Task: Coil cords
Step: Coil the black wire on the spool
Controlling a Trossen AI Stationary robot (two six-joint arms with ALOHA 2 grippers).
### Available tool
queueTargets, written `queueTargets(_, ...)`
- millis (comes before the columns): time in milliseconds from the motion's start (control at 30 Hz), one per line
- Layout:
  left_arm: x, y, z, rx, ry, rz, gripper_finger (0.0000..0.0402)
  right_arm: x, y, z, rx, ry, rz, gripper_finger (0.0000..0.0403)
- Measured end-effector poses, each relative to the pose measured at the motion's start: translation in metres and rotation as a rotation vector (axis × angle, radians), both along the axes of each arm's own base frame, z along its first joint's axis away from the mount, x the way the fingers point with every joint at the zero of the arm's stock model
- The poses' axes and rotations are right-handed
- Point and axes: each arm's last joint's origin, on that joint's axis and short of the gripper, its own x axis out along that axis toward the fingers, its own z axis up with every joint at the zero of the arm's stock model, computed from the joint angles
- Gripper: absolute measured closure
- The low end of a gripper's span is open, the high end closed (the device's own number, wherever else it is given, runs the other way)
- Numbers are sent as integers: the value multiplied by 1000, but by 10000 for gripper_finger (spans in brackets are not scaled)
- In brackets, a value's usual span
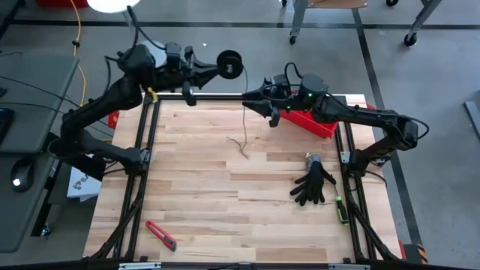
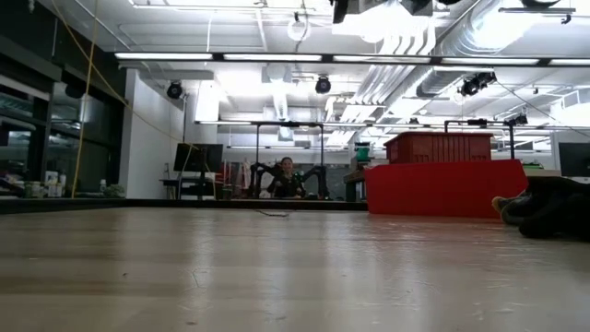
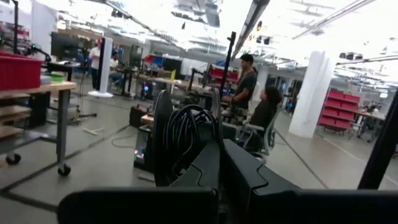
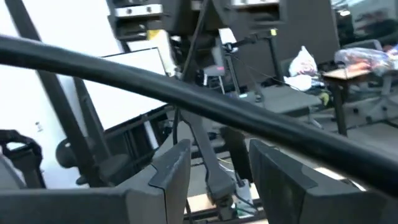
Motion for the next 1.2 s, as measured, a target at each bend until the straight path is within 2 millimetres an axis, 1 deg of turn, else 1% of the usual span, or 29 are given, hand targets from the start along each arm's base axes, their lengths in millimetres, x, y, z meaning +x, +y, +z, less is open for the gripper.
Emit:
queueTargets(100,6,3,-1,0,-19,-1,401,0,-2,7,-32,12,-7,247)
queueTargets(233,8,4,-1,17,-27,12,401,-1,-5,10,-70,71,-30,247)
queueTargets(367,1,5,3,45,-34,39,401,-1,-4,13,-101,101,-28,247)
queueTargets(533,-11,3,6,42,-19,52,401,-5,-13,18,-141,160,-63,247)
queueTargets(633,-15,1,6,36,-11,48,401,-8,-19,21,-142,204,-164,247)
queueTargets(733,-16,0,4,31,12,48,401,-12,-26,30,-188,207,-235,247)
queueTargets(767,-16,0,4,27,19,48,401,-13,-28,33,-192,198,-234,247)
queueTargets(833,-16,0,3,26,22,52,401,-16,-29,39,-183,174,-173,247)
queueTargets(900,-15,2,4,35,19,59,401,-16,-27,43,-172,155,-119,247)
queueTargets(1033,-15,7,2,31,26,76,401,-14,-21,44,-170,146,-95,247)
queueTargets(1200,-19,13,3,21,13,105,401,-12,-18,40,-160,179,-99,247)
